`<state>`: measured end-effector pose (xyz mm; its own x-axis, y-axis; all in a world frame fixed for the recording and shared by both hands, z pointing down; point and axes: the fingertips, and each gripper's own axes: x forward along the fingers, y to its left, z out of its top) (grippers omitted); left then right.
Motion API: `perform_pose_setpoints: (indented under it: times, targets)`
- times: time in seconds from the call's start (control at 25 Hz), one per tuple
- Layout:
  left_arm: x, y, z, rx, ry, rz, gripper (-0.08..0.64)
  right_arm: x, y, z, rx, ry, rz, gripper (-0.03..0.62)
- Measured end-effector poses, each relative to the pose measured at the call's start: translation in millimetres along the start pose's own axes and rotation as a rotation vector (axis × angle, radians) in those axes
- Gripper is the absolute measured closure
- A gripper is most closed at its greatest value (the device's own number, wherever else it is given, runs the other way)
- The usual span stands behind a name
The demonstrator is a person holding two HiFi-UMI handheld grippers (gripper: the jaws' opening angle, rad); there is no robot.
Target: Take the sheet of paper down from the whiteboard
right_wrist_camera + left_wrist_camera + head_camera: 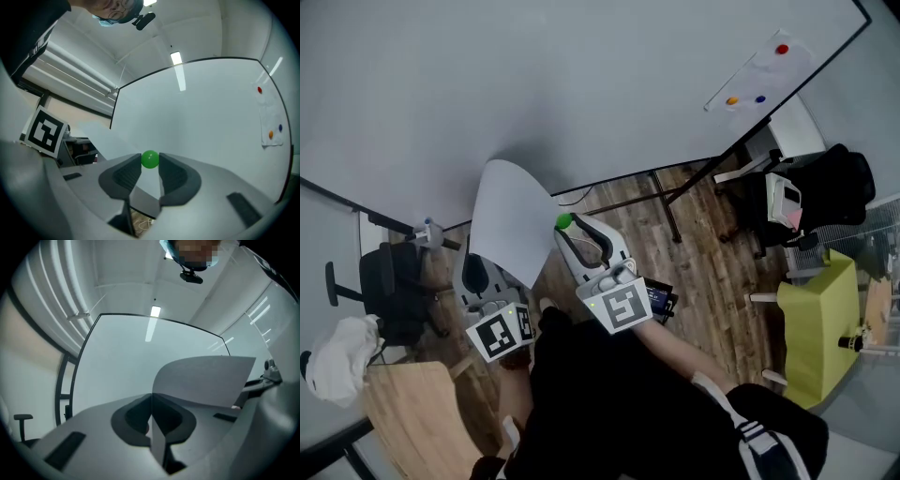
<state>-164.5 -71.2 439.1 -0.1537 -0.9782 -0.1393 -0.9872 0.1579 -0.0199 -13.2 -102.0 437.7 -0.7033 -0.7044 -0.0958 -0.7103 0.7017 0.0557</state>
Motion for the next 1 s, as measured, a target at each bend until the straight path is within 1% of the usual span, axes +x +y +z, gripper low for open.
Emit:
perform_pose_setpoints:
  times: [0.2, 0.44, 0.64, 0.88, 1.0]
  targets:
    - [-1, -1, -1, 0.018, 0.005, -0.004, 0.551, -2, 3, 4, -0.005, -0.008, 0.008, 0.480]
    - [-2, -10, 4, 0.109, -0.003, -0.025, 0.551, -7, 1, 6, -0.010, -0.008, 0.002, 0.480]
    - [0, -19, 4, 0.169, 0.016, -0.058, 0.551, -7, -4, 12, -0.018, -0.023, -0.012, 0.480]
    - [3, -29, 5, 0.180, 0.042, -0.094, 0.551, -13, -14, 16, -0.021, -0.033, -0.034, 0.480]
    - [5, -36, 1, 0.161, 0.061, -0.109, 0.551, -15, -20, 18, -0.019, -0.041, -0.047, 0.480]
